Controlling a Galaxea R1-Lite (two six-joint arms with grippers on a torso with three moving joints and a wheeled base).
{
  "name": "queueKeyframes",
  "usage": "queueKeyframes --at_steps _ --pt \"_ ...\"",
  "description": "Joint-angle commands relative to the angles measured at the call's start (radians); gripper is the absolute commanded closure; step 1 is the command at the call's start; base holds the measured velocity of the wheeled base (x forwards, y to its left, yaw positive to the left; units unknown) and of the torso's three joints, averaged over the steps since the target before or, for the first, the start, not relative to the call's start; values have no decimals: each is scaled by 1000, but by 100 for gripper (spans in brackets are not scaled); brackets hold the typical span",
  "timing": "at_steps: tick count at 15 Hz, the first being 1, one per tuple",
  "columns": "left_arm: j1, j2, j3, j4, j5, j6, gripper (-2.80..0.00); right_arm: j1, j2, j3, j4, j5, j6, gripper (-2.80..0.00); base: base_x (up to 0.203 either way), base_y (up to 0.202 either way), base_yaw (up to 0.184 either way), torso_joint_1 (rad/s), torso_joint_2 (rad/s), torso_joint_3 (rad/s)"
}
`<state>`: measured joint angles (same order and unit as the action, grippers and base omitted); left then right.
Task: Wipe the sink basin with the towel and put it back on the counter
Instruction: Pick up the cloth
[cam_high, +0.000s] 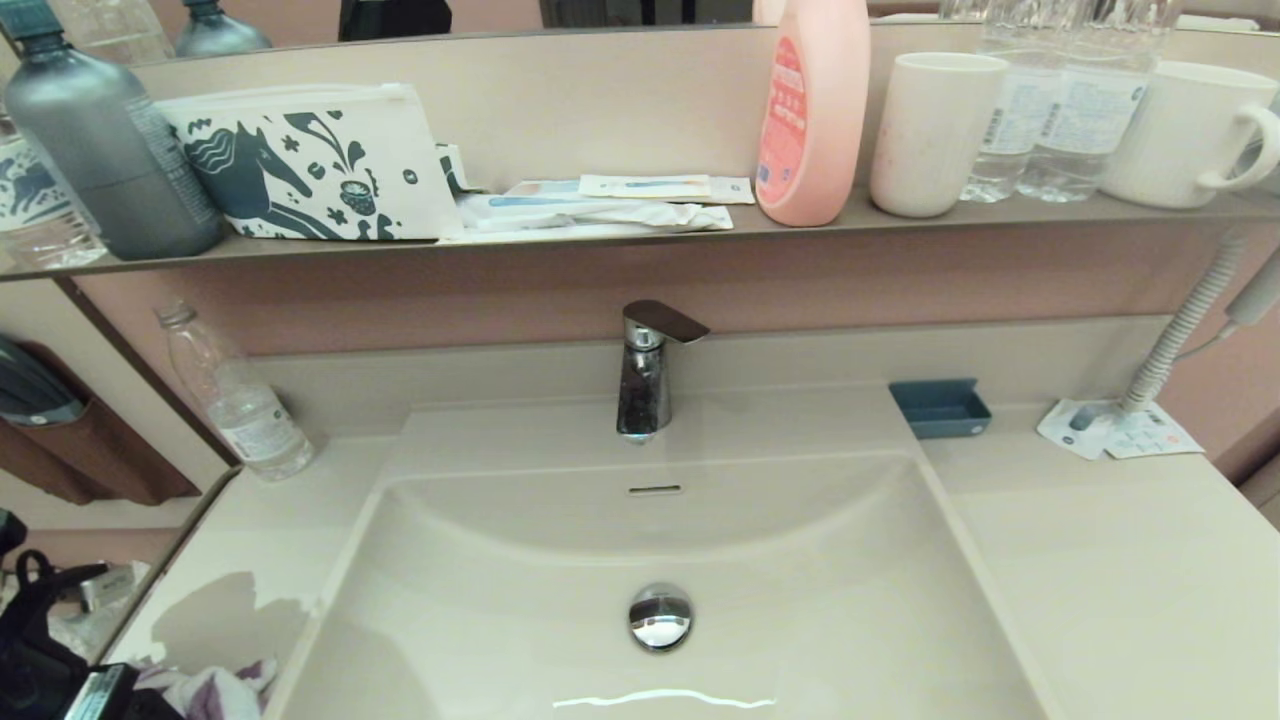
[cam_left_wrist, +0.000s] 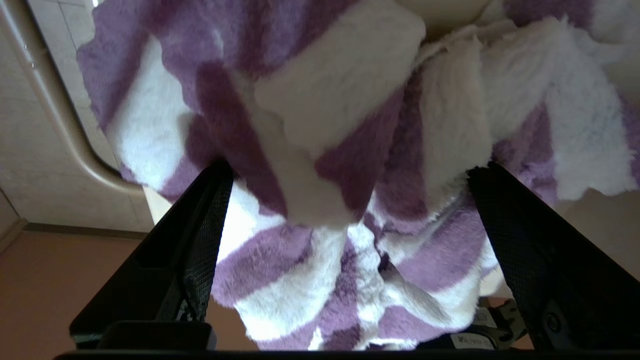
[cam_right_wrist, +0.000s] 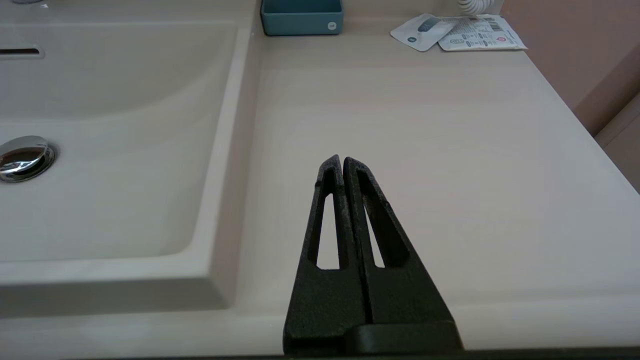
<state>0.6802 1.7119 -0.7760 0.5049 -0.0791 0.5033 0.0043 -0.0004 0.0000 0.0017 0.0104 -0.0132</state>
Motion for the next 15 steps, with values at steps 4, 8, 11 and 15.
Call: queueKeyframes --at_steps 4,8,11,15 --pt "13 87 12 -33 -4 14 -280 0 0 0 0 0 -1 0 0 0 0 0 0 0" --pt "13 81 14 -35 -27 15 0 0 0 0 0 0 -1 0 0 0 0 0 0 0" --pt "15 71 12 -35 -21 17 0 0 0 0 0 0 -1 0 0 0 0 0 0 0" --pt "14 13 -2 4 17 43 0 0 0 0 0 0 -1 0 0 0 0 0 0 0"
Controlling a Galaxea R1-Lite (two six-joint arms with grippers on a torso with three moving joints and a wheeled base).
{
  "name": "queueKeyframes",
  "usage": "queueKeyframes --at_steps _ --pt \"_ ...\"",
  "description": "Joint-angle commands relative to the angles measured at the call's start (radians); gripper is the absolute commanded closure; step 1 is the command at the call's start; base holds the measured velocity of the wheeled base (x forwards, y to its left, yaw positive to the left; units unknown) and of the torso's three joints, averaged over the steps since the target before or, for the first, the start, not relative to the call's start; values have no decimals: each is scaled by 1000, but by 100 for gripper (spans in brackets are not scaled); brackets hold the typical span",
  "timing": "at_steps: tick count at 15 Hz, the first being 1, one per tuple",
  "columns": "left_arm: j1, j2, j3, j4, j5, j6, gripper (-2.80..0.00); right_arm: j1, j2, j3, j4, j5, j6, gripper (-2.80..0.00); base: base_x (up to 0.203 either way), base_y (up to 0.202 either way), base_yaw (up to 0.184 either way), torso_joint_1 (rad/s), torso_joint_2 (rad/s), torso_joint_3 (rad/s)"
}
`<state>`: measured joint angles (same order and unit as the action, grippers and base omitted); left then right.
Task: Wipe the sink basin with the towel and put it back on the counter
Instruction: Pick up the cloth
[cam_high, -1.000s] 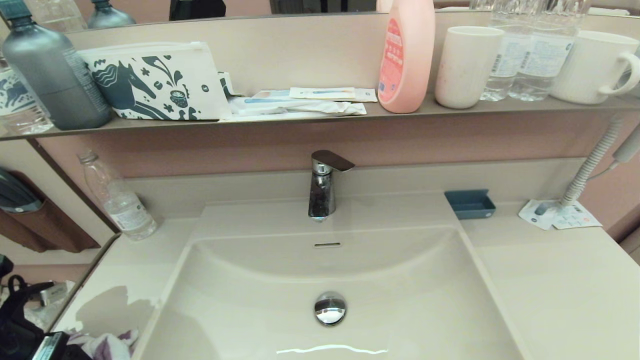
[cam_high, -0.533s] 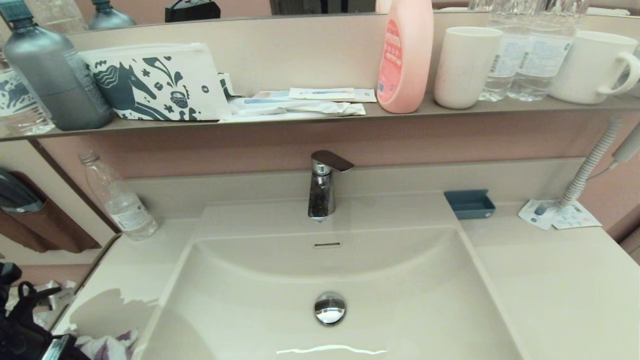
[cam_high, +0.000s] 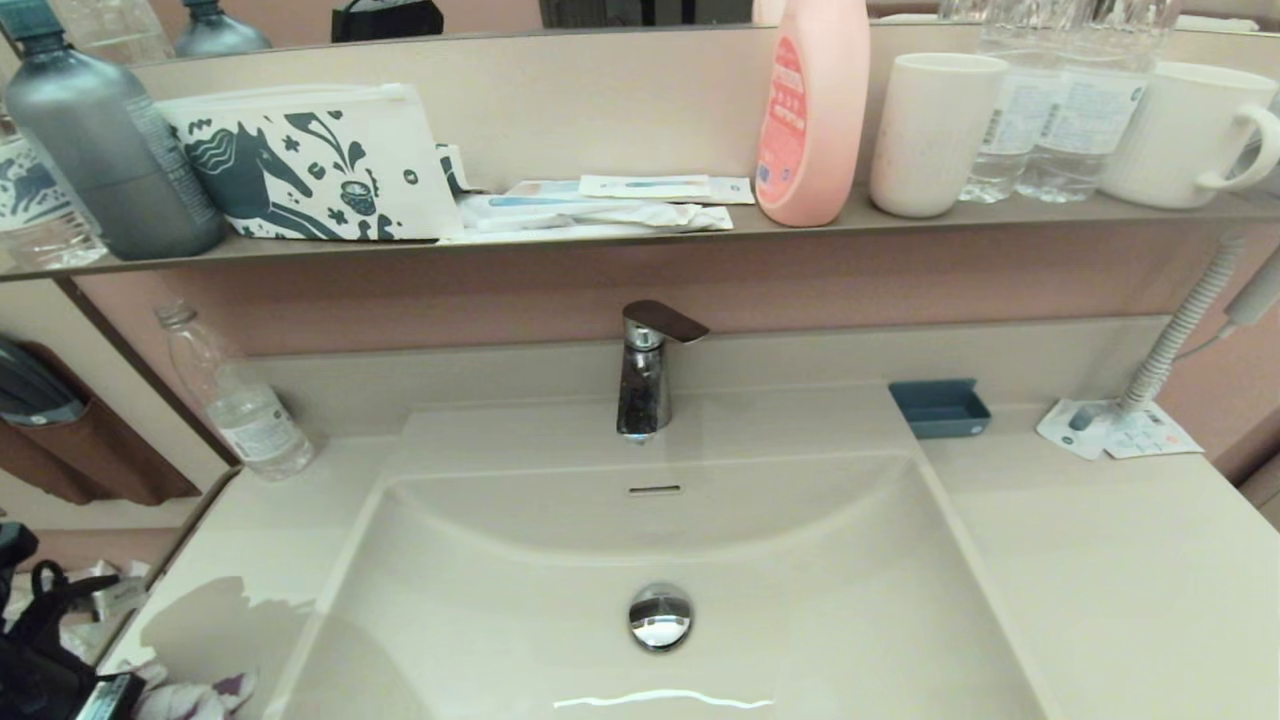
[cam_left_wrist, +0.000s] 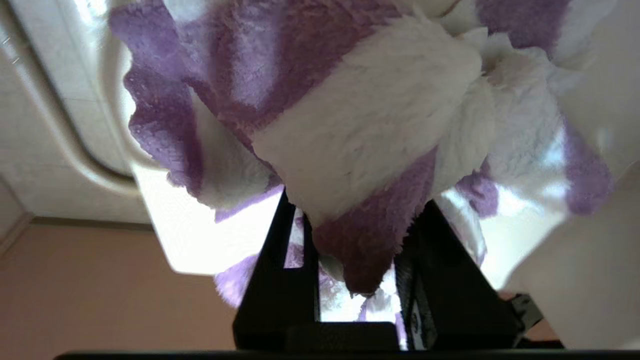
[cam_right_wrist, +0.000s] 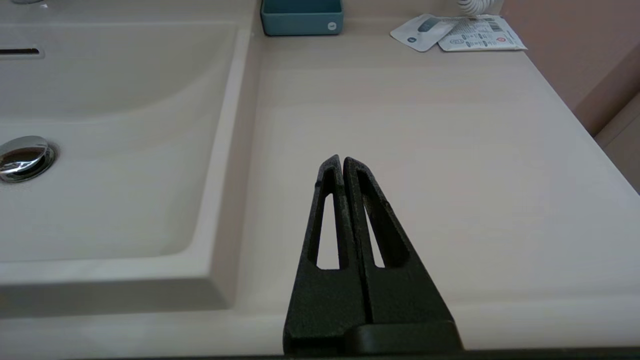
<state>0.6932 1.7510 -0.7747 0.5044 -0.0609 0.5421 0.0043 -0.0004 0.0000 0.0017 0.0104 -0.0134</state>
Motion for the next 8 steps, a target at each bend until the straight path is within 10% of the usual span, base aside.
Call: queueKeyframes --at_steps 1,8 --pt "0 -44 -31 54 6 5 0 0 0 0 0 0 0 0 0 0 0 0 0 0" --pt "2 -300 -261 435 -3 -5 0 0 0 0 0 0 0 0 0 0 0 0 0 0"
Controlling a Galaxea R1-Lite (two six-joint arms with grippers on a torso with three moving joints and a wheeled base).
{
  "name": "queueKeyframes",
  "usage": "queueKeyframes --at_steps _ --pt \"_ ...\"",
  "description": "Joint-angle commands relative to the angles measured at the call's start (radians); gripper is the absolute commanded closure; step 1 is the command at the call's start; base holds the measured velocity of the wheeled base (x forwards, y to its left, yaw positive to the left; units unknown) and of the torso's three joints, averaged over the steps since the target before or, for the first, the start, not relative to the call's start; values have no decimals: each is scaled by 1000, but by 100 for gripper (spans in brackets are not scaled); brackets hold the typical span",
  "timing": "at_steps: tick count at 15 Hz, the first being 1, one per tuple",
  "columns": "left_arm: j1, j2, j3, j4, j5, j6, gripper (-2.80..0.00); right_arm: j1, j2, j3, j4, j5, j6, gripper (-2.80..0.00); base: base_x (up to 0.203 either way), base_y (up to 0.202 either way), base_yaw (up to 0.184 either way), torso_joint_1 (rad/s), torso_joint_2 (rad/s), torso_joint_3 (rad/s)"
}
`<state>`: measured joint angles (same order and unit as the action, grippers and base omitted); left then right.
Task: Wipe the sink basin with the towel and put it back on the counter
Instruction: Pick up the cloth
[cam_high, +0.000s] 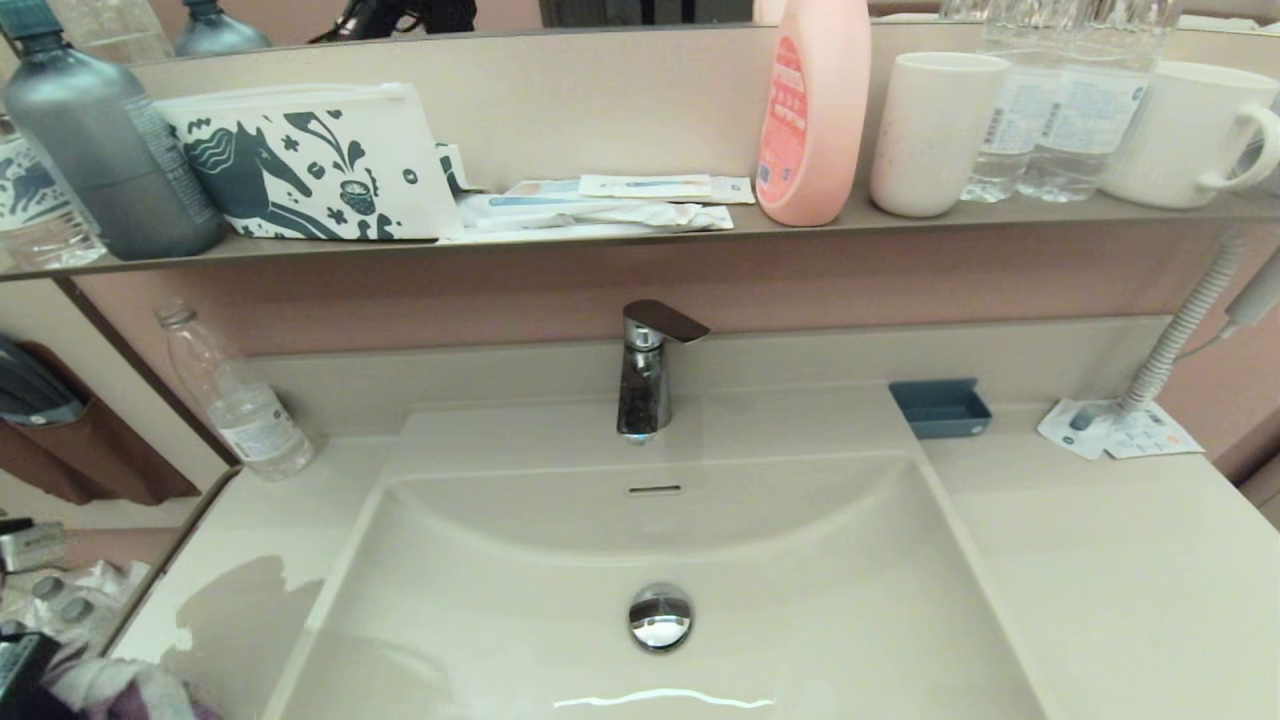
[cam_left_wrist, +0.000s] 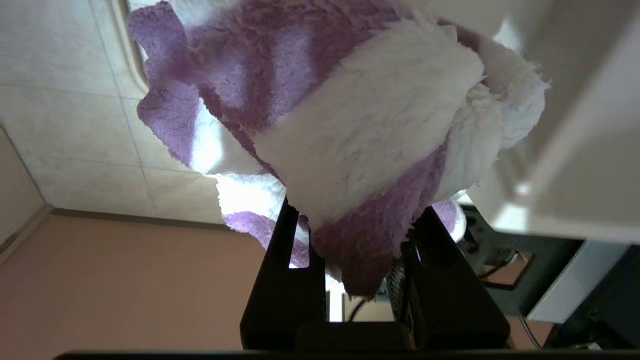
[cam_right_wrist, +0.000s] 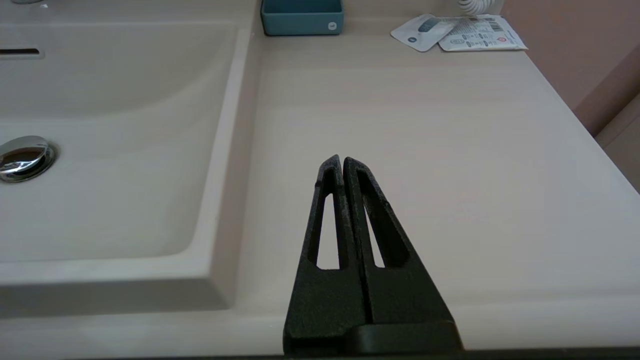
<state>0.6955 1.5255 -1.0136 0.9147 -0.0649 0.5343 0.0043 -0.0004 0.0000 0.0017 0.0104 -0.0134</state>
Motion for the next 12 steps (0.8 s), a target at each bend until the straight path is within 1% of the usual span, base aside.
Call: queueKeyframes --at_steps 1,3,4,5,6,8,10,12 --pt "0 -113 -68 92 -6 3 0 1 0 0 0 0 0 0 0 0 0 0 0 0" --pt "-5 -175 -159 195 -65 0 0 0 0 0 0 0 0 0 0 0 0 0 0 0" --pt "-22 -205 -206 241 -92 -15 0 0 0 0 0 0 0 0 0 0 0 0 0 0" --pt "-63 -229 -241 281 -104 -49 0 0 0 0 0 0 0 0 0 0 0 0 0 0" --pt "-115 -248 -265 300 -112 -108 0 0 0 0 0 0 0 0 0 0 0 0 0 0" --pt "-240 -262 -334 308 -138 -317 0 0 0 0 0 0 0 0 0 0 0 0 0 0" --pt "-379 -271 -389 311 -148 -514 0 0 0 0 0 0 0 0 0 0 0 0 0 0" --pt "-512 -286 -418 298 -153 -672 0 0 0 0 0 0 0 0 0 0 0 0 0 0"
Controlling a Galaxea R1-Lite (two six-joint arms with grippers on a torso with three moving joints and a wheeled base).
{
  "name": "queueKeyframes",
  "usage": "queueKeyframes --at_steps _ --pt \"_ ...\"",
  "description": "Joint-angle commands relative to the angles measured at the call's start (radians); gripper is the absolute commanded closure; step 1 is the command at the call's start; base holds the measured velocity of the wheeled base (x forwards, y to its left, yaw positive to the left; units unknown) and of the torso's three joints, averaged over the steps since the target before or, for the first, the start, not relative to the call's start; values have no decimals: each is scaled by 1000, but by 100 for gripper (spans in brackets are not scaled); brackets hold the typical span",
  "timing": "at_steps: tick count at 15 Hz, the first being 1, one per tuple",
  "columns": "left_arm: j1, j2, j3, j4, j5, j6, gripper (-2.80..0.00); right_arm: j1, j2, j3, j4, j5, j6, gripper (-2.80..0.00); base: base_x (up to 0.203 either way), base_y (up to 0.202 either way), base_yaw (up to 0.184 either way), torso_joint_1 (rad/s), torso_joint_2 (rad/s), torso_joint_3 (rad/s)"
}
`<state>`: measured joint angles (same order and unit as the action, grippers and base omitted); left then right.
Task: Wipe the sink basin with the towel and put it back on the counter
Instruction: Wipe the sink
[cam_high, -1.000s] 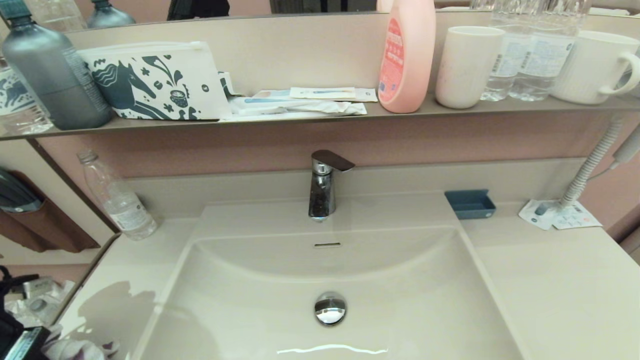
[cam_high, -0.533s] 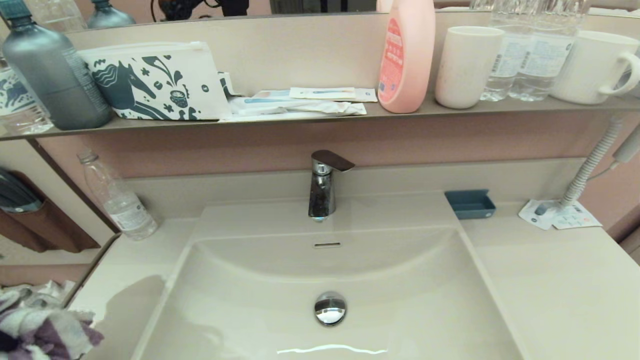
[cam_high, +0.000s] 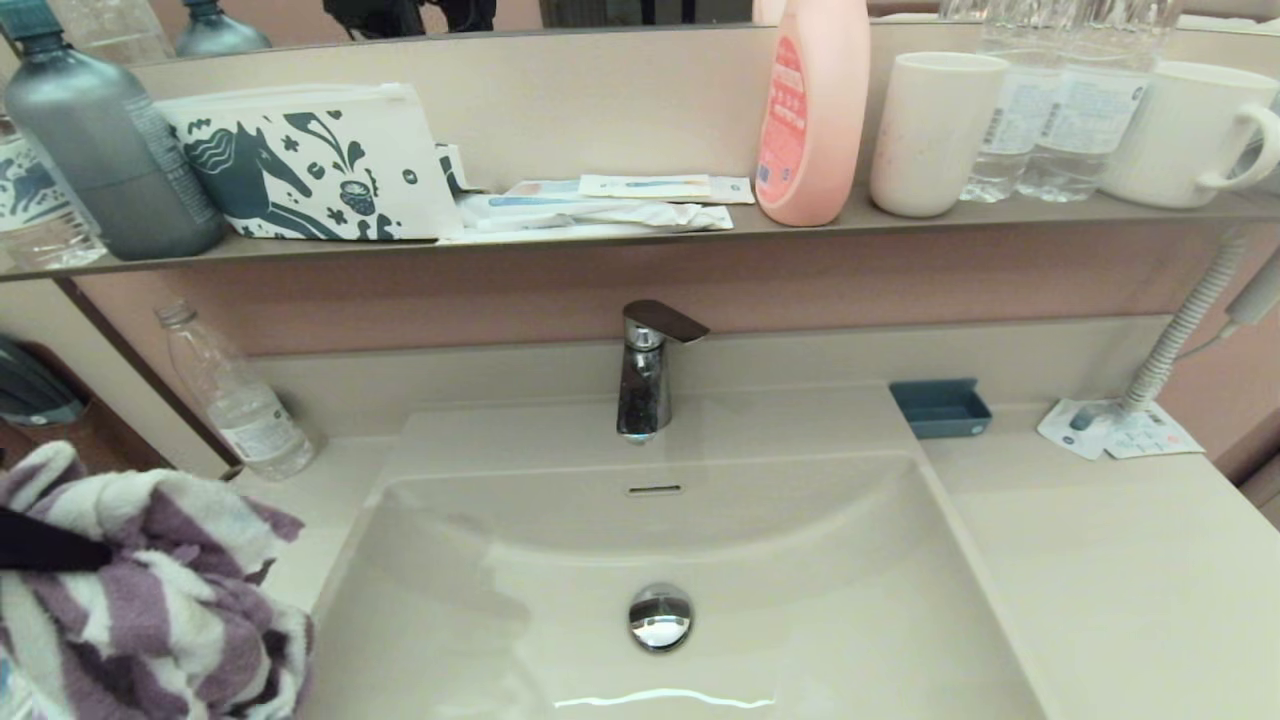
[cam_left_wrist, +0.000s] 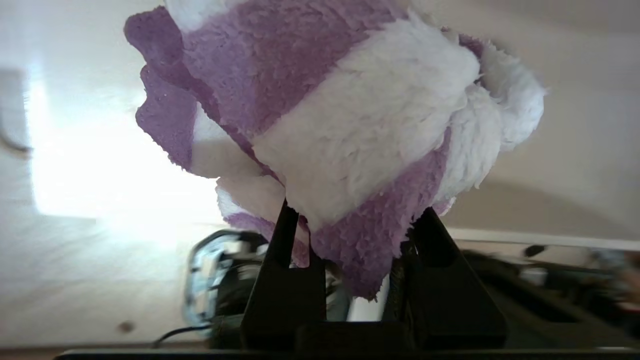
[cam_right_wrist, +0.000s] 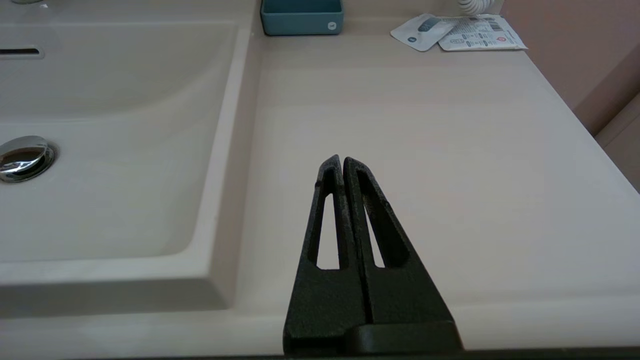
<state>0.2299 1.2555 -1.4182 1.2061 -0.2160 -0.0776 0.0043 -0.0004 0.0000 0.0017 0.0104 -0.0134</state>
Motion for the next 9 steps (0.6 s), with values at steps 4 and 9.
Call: queueKeyframes --at_steps 4,9 --pt "-252 -66 55 -194 12 -262 0 0 0 0 0 0 0 0 0 0 0 0 0 0" --pt "-316 -113 515 -709 16 -279 0 0 0 0 0 0 0 0 0 0 0 0 0 0"
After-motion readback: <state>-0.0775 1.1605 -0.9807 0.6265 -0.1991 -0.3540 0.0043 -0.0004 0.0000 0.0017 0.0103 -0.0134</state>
